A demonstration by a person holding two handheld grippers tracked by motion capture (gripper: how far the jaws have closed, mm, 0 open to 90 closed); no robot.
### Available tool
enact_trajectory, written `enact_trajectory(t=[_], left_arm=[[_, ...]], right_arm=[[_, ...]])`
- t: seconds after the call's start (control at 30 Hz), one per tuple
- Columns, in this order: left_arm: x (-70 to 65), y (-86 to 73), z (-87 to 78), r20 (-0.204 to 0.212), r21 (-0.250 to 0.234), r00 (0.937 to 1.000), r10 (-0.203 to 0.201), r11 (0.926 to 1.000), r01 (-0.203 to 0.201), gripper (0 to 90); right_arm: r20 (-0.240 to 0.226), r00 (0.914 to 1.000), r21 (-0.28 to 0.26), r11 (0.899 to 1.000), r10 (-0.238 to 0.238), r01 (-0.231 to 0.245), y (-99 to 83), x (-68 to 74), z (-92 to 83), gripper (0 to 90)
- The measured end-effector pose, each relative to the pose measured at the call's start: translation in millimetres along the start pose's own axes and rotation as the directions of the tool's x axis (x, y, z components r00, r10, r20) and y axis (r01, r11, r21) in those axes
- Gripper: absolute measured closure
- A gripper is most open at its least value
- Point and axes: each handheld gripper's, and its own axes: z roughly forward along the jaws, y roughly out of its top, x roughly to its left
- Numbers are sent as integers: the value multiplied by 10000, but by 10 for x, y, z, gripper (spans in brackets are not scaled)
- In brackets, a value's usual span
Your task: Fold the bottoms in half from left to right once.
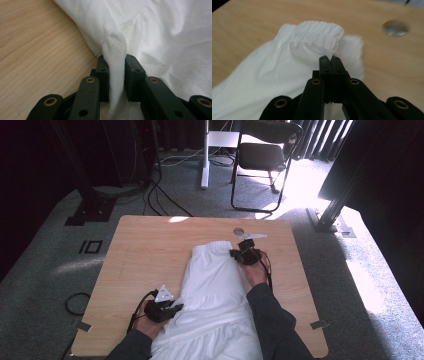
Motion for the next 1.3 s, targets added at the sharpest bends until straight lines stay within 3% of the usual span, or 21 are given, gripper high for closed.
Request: enact_trajectory(t=[0.07,0.17,0.27,0.33,0.4,0.53,0.63,0.67,0.8,0.87,0.97,1.03,1.1,1.2,1.3], left_arm=[[-8,6,6,16,-6,10000,-9,10000,9,760],[-11,20,17,150,29,9999,-5,10000,5,751],[14,58,6,464,259,9987,-227,9994,216,642],[59,111,-56,581,-66,9975,-400,9992,405,578],[120,226,-143,408,-521,9981,-455,9975,476,528],[250,612,-196,-110,-1414,9992,-372,9893,353,453],[354,916,17,-397,-1463,9978,-534,9881,471,422],[400,1032,171,-484,-1386,9966,-663,9886,591,422],[513,1238,724,-1141,-543,9900,-827,9956,769,417],[559,1236,920,-1192,-276,9850,-1249,9921,1225,423],[569,1175,1057,-1266,54,9840,-1251,9919,1268,467],[581,1152,1030,-1204,-4,9835,-1353,9907,1363,555],[582,1122,988,-923,136,9872,-1298,9912,1316,689],[529,1020,909,-586,109,9924,-1083,9940,1091,751],[467,887,810,-284,-54,9915,-1266,9920,1265,761]], right_arm=[[436,9987,-305,9991,-267,281,22,-55,-71,895],[1024,9931,498,9974,-576,528,-94,-133,86,892],[1174,9922,1008,9944,-419,301,-263,-217,312,888],[1109,9938,1192,9928,-67,-66,-347,-256,420,884],[1099,9939,1221,9923,48,-183,-394,-262,473,878],[1257,9920,1417,9896,63,-243,-434,-269,509,858],[1270,9918,1457,9887,151,-337,-483,-287,543,845],[1249,9919,1381,9896,224,-397,-491,-294,543,846],[1243,9918,1336,9899,313,-480,-502,-292,538,848],[1256,9914,1290,9903,364,-527,-509,-282,537,850],[1181,9923,1212,9913,376,-520,-535,-264,523,853],[1132,9929,1146,9922,364,-495,-559,-248,509,852],[1075,9933,1083,9926,427,-544,-589,-232,486,853],[1018,9944,1099,9932,268,-381,-641,-173,439,853],[809,9967,1107,9936,119,-209,-735,-89,350,853]])
